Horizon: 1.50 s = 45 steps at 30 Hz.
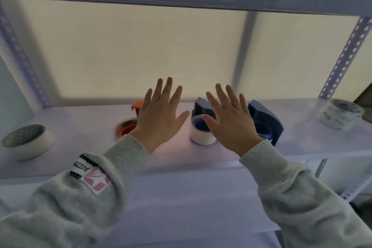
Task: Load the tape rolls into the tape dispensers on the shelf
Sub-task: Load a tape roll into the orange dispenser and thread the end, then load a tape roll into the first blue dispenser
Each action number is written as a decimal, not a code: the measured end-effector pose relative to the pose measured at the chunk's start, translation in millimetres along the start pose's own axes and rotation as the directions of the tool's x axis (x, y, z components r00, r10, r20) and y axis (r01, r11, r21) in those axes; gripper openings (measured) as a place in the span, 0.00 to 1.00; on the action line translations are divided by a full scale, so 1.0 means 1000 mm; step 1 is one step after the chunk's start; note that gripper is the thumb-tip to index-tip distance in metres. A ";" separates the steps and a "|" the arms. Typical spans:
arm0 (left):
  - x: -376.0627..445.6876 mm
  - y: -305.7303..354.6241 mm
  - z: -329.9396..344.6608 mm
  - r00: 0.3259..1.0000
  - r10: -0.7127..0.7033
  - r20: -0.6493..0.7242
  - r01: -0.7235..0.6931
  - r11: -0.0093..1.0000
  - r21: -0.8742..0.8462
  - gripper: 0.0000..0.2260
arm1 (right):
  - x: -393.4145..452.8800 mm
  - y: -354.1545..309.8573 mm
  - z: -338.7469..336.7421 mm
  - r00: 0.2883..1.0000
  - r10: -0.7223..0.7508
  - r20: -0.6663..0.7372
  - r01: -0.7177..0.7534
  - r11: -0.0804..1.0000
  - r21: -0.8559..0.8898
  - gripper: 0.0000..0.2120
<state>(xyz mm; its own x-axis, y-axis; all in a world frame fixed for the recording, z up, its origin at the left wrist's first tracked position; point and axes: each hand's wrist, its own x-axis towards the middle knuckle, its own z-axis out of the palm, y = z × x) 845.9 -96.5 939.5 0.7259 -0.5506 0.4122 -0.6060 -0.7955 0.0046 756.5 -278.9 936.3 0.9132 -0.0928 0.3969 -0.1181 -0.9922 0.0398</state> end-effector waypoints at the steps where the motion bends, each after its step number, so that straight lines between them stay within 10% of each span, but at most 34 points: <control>1: 0.009 0.020 0.004 1.000 0.000 0.001 0.000 1.000 -0.009 0.32 | -0.003 0.021 0.000 1.000 -0.002 -0.003 0.002 1.000 0.001 0.31; 14: 0.104 0.278 0.045 0.994 -0.083 -0.078 0.044 0.912 -0.408 0.31 | -0.039 0.289 -0.001 0.992 0.127 -0.002 -0.126 0.981 0.148 0.29; 19: 0.132 0.345 0.059 0.999 -0.030 0.026 0.040 0.729 -0.684 0.29 | -0.042 0.353 0.008 0.950 0.311 -0.029 -0.289 0.911 0.294 0.27; 26: 0.148 0.419 0.089 0.881 0.138 0.452 0.381 0.358 -0.852 0.34 | -0.050 0.406 0.021 0.758 0.643 0.109 -0.505 0.473 0.722 0.34; 35: 0.149 0.450 0.098 0.777 0.241 0.581 0.479 0.373 -0.795 0.39 | -0.069 0.419 0.030 0.786 0.585 0.200 -0.417 0.263 0.870 0.31; 45: 0.145 0.434 0.078 0.866 0.166 0.473 0.428 0.243 -0.870 0.46 | -0.065 0.397 -0.011 0.904 0.427 0.024 -0.145 0.254 0.956 0.22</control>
<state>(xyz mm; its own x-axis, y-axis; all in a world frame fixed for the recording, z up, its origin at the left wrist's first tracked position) 713.7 -541.3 930.1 0.6817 -0.7280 -0.0730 -0.1196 -0.2093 0.9705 646.1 -665.8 936.9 0.7842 -0.5097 0.3538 0.2104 -0.3180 -0.9245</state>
